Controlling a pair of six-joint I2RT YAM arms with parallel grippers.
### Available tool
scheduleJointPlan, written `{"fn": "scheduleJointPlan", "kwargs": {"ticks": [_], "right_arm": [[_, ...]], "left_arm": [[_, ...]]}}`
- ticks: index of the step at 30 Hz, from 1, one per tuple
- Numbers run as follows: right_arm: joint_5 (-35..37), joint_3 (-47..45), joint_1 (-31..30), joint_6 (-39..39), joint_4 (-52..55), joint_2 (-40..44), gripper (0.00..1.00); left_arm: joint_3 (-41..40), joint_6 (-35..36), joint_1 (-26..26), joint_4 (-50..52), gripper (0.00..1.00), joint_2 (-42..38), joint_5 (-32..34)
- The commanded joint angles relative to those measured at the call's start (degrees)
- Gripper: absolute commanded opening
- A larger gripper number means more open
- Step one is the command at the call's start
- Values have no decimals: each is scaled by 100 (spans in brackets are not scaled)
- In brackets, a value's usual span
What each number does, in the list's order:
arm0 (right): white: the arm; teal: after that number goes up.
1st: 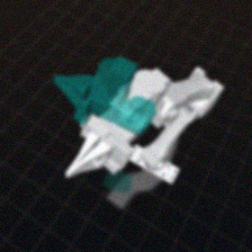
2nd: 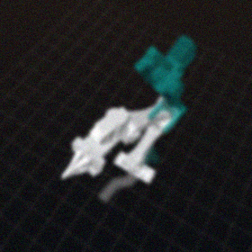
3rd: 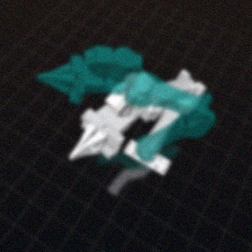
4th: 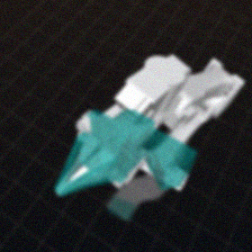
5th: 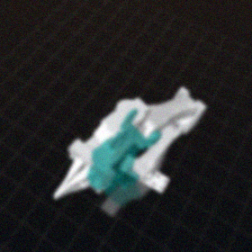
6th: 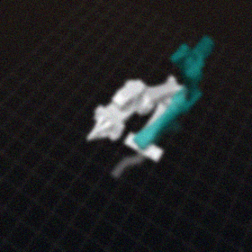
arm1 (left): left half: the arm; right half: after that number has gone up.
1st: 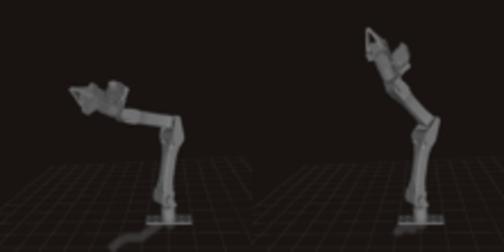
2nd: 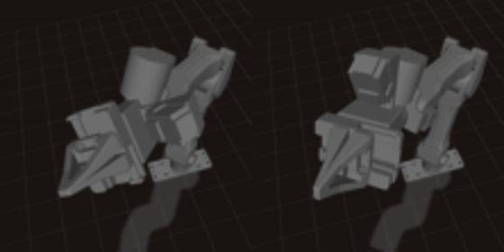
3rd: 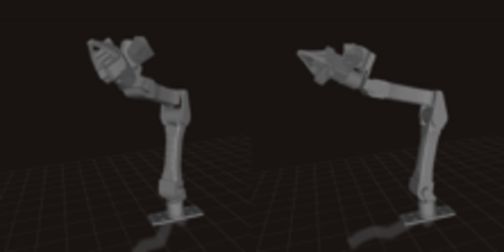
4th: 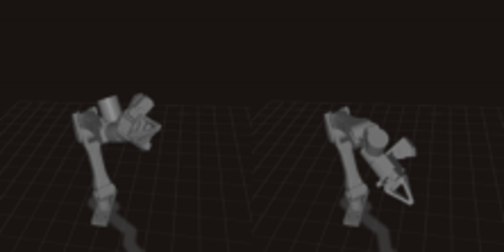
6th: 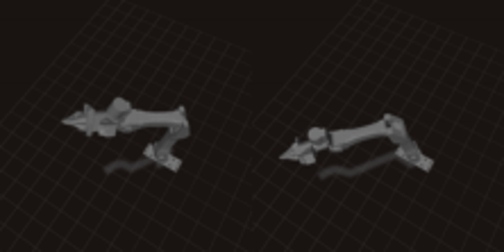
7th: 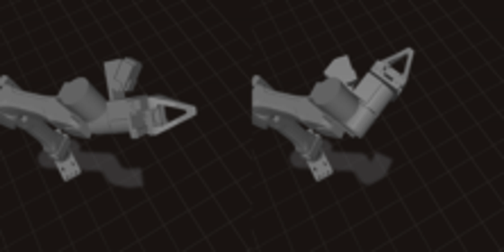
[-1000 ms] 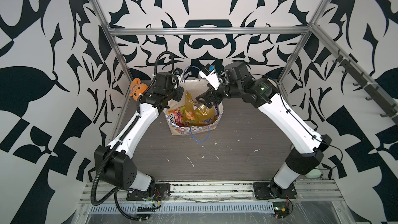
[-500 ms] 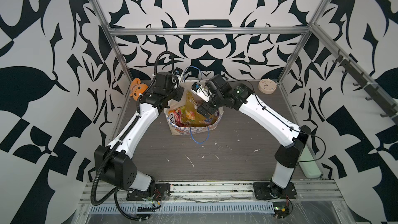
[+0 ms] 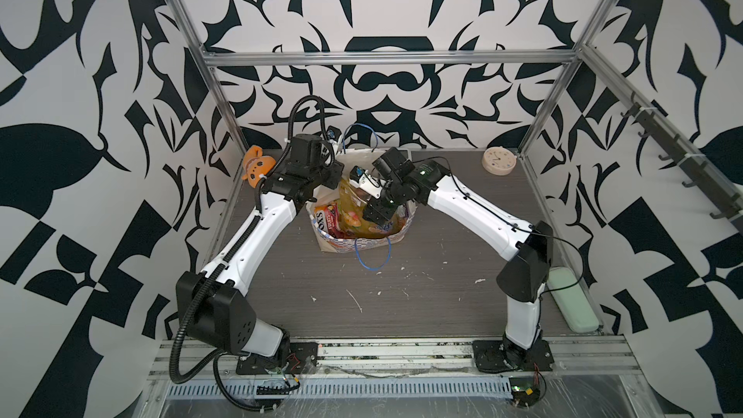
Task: Take the snacks out of the paper bag
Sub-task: Pick up the snack from the paper bag.
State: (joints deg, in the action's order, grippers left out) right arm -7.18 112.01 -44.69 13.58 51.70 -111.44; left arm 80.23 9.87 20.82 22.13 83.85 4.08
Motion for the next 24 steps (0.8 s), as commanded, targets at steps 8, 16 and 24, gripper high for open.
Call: {"fn": "scheduleJointPlan", "kwargs": {"ticks": [8,16,24], "right_arm": [[-214,222,92,-426,-459,12,0],[-173,729,185,-600,-304,265,0],[156,1211,253,-873,-249,759,0]], "left_arm": [[108,-80,25,-690,0,-108,-167],[108,-99,24,-741,0,-58,-122],[282,-217,-16,-597,0,38,277]]}}
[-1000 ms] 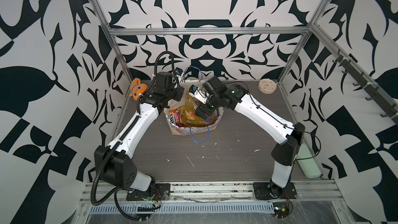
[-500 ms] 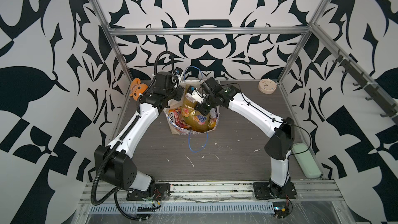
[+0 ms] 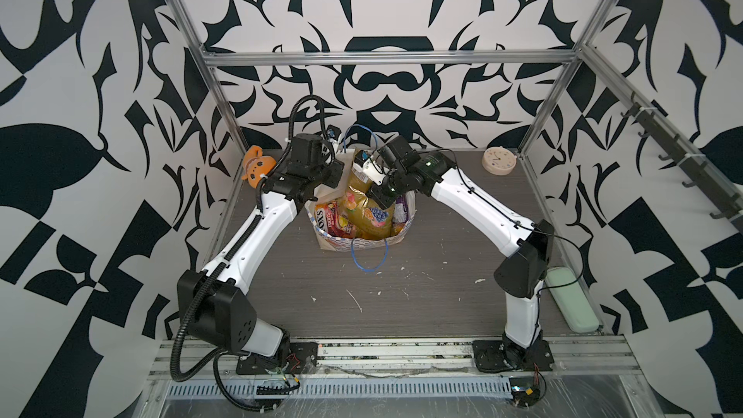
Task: Take the snacks out of the paper bag
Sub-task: Pick up the snack from the paper bag.
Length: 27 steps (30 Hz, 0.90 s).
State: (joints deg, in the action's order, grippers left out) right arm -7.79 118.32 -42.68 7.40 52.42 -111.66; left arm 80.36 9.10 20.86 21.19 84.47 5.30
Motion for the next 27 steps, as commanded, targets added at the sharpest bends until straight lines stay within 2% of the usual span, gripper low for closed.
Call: {"fn": "scheduleJointPlan", "kwargs": {"ticks": [1,13,22,27], "right_arm": [[237,595,66,-277,-341,868,0],[576,247,205,-366,-1214,2010,0],[28,-24,1216,-1399,-1833,2675,0],[89,-2,1749,-1698,-1811,2879,0]], "left_arm": [[286,-173,-42,-493,0,-14,161],[613,-339,-205,-353,0,338,190],[748,-306,-322,-388,0,576,217],[825,-310,-371,-475,0,688,217]]}}
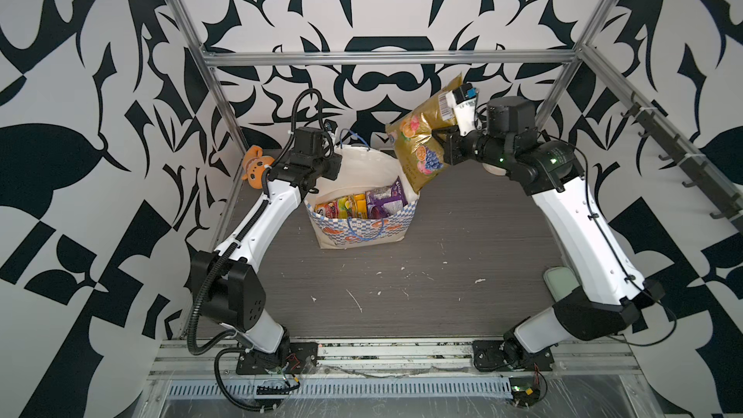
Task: Take the snacks out of the paper bag
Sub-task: Pick up the snack from the paper bag, then place the snack at the top-right of the table.
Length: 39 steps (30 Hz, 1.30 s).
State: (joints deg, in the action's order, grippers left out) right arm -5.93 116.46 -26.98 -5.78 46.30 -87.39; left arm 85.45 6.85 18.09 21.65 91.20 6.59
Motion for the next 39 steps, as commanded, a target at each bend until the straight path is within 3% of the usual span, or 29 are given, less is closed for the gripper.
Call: {"fn": "scheduleJointPlan", "kwargs": {"ticks": [1,6,12,16,22,27,32,39], "right_arm": [[-89,158,344,-469,-1190,488,0],[-300,6,1302,-865,-939,448,0],[-1365,-977,2535,-1505,-1308,292,0],[-1929,-1592,2963,-1474,-1644,15,0],[-2716,-2162,3164,-1227,-2235,-536,0],[-4149,-2288,3158,-1385,-3179,-1106,0],[-3947,-2102,3167,-1200,-3181,-1639,0],[-3553,-1968,3258,-370,-2668,-2194,0]], "left_arm": [[329,-81,-95,-530,0,41,88],[427,-123,-102,-513,0,91,5],[359,-104,-103,-521,0,12,-35],[337,-97,-103,-513,0,-29,-79],[287,-111,-102,-572,0,-24,-204],[251,-215,-88,-693,0,2,-338],[208,-241,-91,-765,0,-25,-403],[148,-259,-87,-776,0,-93,-481]]}}
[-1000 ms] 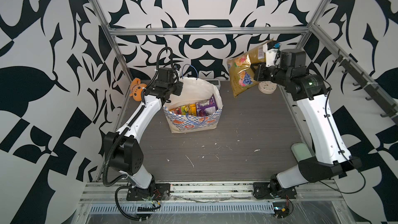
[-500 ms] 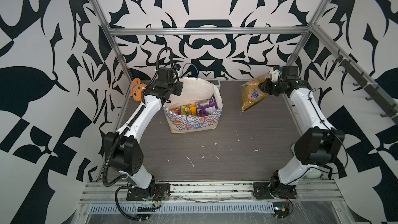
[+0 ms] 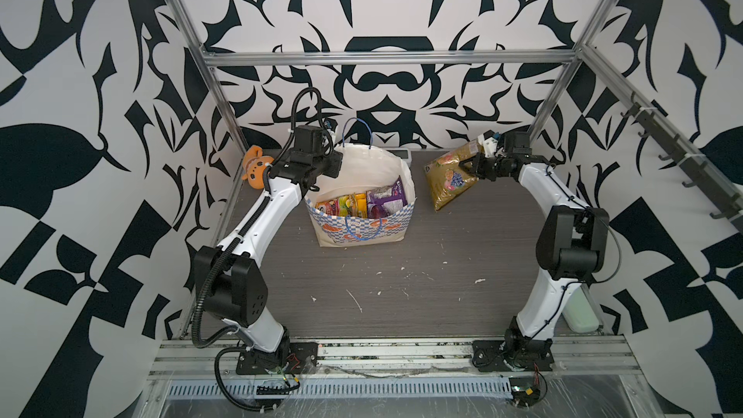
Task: Take the snacks out of the paper bag
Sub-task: Place the snack at the top-right of the table.
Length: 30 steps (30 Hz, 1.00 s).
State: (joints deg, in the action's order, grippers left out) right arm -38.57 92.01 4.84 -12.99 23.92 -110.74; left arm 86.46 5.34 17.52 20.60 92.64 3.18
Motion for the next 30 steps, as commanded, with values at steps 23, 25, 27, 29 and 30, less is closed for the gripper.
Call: {"fn": "scheduleJointPlan", "kwargs": {"ticks": [23,25,27,29,30], "right_arm": [[1619,517,442,1004,385,-418,43],[1996,613,456,1048,611,-360,43],[2414,733,465,1149,887,-282,43],[2935,879,458,1219,1231,-216,43],[3209,928,456,1259,1375,-167,42]], "left_arm": [[154,-203,-34,-762,0,-61,-447],[155,-201,-24,-750,0,-62,-443],[142,-208,-32,-776,0,-69,-439],[131,-212,-30,-777,0,-75,-441],[126,-218,-23,-777,0,-76,-441]]}}
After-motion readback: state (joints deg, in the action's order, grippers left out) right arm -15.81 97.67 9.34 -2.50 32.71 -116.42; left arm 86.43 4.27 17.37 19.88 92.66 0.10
